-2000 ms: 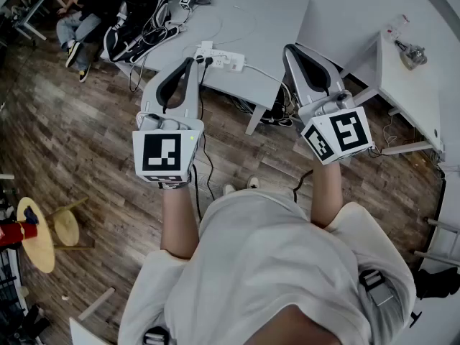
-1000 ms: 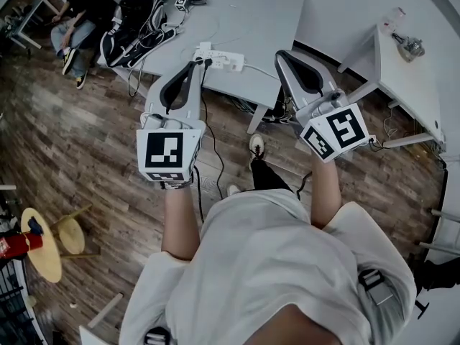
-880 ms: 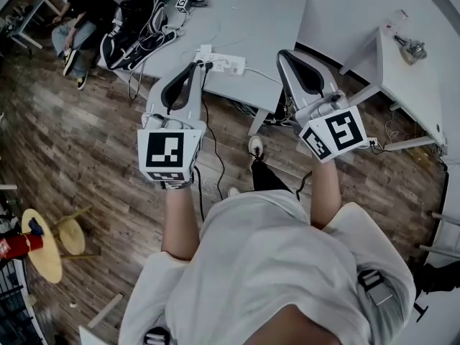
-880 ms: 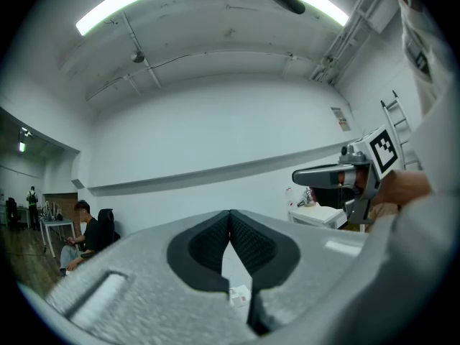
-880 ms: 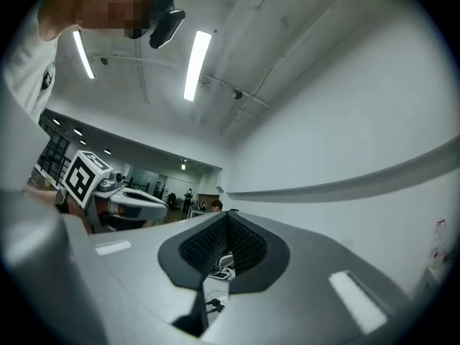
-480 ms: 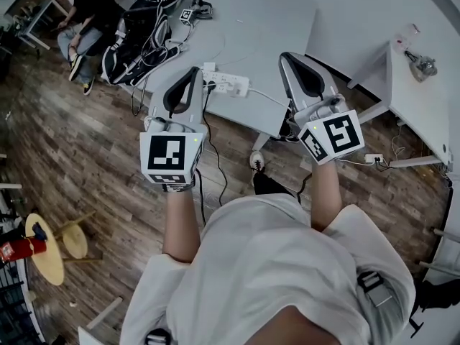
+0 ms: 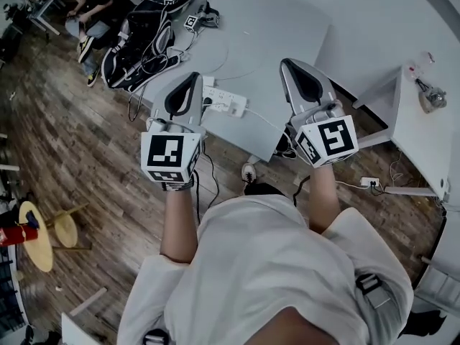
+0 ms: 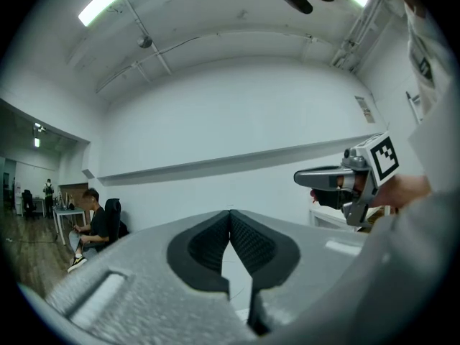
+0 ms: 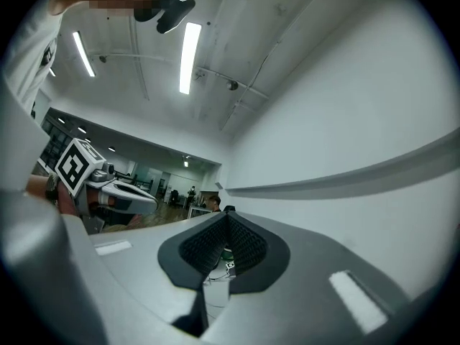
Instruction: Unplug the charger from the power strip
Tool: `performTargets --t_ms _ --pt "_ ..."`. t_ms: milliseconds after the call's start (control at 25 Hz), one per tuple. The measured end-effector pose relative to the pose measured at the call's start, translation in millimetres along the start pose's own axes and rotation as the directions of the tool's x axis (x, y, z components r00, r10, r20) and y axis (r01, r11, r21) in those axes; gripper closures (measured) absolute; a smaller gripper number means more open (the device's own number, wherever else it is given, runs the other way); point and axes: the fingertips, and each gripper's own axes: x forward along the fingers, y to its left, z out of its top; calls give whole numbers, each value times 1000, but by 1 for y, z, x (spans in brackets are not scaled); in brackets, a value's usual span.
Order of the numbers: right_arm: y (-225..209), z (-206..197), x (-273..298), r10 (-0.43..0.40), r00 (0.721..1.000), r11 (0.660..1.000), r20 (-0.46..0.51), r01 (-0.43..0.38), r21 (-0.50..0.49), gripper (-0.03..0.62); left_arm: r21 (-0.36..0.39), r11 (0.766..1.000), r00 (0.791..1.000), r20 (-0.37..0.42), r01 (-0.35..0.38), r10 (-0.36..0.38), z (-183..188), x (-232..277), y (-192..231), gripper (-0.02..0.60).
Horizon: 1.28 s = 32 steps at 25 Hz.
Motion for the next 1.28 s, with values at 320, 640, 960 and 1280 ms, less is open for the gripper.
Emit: performTargets --t_ms 320,640,960,1280 --pt "-11 -63 32 108 991 993 -85 -103 63 592 -72 996 992 -120 -50 41 -55 34 2 578" --pt "-9 -158 64 186 954 978 -236 -158 133 592 -171 984 956 -292 -49 -3 -153 61 -14 540" --pt "12 -263 74 256 880 963 -401 -197 185 592 -287 954 881 -469 -87 -61 -250 61 -34 505" --pt "40 -336 73 328 791 943 -516 -238 235 591 -356 930 812 -566 -87 -141 -304 65 -45 440"
